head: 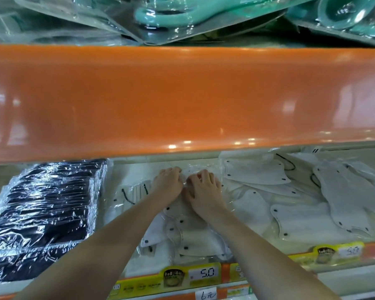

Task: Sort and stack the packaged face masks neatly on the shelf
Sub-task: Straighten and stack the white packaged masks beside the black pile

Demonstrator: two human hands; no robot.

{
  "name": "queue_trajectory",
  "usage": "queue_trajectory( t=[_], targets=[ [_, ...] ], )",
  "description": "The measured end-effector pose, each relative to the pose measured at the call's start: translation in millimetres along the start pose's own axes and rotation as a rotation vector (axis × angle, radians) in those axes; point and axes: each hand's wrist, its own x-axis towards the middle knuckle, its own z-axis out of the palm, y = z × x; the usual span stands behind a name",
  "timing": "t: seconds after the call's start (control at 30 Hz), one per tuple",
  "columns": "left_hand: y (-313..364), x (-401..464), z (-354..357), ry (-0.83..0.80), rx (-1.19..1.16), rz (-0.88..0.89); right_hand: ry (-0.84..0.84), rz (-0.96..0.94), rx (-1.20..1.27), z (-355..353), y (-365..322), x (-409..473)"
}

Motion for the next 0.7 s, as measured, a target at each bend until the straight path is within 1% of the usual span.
queue_trajectory(
  t=[0.13,0.23,0.27,0.4,0.5,0.6,0.67,0.7],
  targets=[
    [12.1,4.8,-1.2,0.018,-0.033,-0.035,-0.006,-0.036,0.032,1.7,0.1,-0.9],
    [17.4,11.5,-4.5,-0.004,-0.043,-0.099,0.051,-0.027,0.061,7.0,-1.9,-0.8],
    [18.6,14.7,-6.1,-0.033,-0.082,-0.132,0.059,-0.021,0.070,7.3,-2.1,-1.3],
    [24.0,20.9,-12.0,-0.208,-0.366,-0.275,0.062,-0.039,0.118,1.7,-6.8,-6.6],
    [28.1,16.7,-19.2,-0.282,-0.424,-0.268,0.111,-0.010,0.135,-1.2,-8.5,-7.9],
    [26.1,15.7,-22.1,-0.284,-0.484,-0.238,0.204,0.002,0.110,-2.3,-7.5,-9.5],
    [24.1,14.8,-22.4,-0.252,-0.559,-0.250,0.196,0.004,0.125,-5.6,-6.6,-10.1],
    [22.7,14.5,-22.6,-0.211,-0.610,-0.274,0.179,0.011,0.129,-7.7,-5.4,-10.2]
  ],
)
